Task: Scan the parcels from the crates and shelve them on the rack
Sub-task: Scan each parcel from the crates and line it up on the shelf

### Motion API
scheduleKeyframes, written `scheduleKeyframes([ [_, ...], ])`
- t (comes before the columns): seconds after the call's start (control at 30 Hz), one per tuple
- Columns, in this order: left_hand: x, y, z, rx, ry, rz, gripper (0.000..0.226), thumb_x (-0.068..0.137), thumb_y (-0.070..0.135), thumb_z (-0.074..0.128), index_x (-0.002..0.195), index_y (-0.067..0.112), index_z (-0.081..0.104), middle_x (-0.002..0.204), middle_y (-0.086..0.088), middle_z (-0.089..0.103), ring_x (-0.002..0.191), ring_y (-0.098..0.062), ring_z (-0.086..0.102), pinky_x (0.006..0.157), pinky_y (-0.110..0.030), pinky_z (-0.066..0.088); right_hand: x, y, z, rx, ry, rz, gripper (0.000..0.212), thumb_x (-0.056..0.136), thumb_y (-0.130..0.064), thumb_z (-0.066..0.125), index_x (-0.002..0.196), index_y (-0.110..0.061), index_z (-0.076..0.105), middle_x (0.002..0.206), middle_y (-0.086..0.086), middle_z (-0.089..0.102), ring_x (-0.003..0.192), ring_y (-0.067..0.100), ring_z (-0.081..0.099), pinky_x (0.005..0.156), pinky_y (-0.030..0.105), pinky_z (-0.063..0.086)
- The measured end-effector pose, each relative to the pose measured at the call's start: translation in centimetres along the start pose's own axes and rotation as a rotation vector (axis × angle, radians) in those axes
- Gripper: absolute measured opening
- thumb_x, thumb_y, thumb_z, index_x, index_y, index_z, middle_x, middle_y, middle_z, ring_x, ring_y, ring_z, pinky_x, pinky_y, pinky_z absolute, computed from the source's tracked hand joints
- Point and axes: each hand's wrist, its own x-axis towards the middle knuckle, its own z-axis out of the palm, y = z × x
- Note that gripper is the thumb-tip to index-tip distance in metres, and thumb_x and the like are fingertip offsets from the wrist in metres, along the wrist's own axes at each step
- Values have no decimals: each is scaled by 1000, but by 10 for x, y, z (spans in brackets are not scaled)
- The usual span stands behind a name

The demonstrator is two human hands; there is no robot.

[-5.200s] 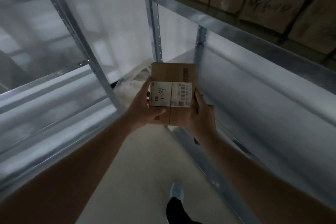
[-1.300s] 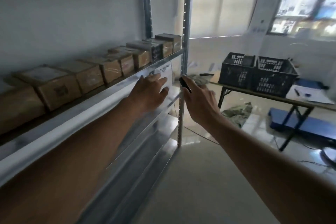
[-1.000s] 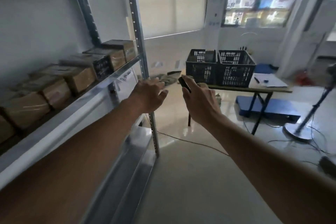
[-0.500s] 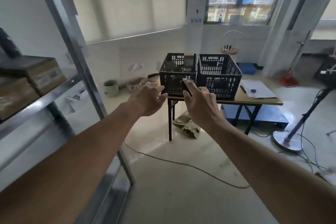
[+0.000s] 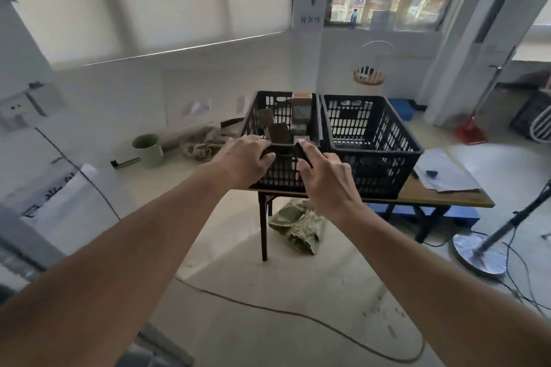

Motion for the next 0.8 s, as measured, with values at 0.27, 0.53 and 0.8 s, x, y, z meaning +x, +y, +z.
scheduleKeyframes([
  [0.27, 163, -20, 16, -1, -68, 60, 56, 111, 49, 42, 158, 18, 47, 162, -3, 47, 148, -26, 44, 124, -51, 32, 137, 49, 22, -45, 20, 87, 51, 110, -50, 41, 160, -43, 33, 134, 25, 60, 115, 49, 59, 91, 56, 56],
  [0.53, 312, -6, 50, -4, -100, 7, 48, 111, 45, 44, 149, 17, 55, 154, -5, 53, 140, -27, 50, 119, -47, 35, 274, 133, 49, -6, -25, 75, 51, 110, -52, 39, 159, -45, 31, 130, 20, 60, 114, 44, 59, 92, 57, 56],
  [0.8, 438, -2, 93, -47, -180, -103, 51, 111, 45, 46, 152, 16, 52, 158, -6, 50, 146, -29, 46, 124, -53, 34, 394, 212, 81, 49, -140, 82, 53, 106, -56, 34, 158, -45, 30, 124, 17, 61, 106, 39, 62, 90, 55, 58],
])
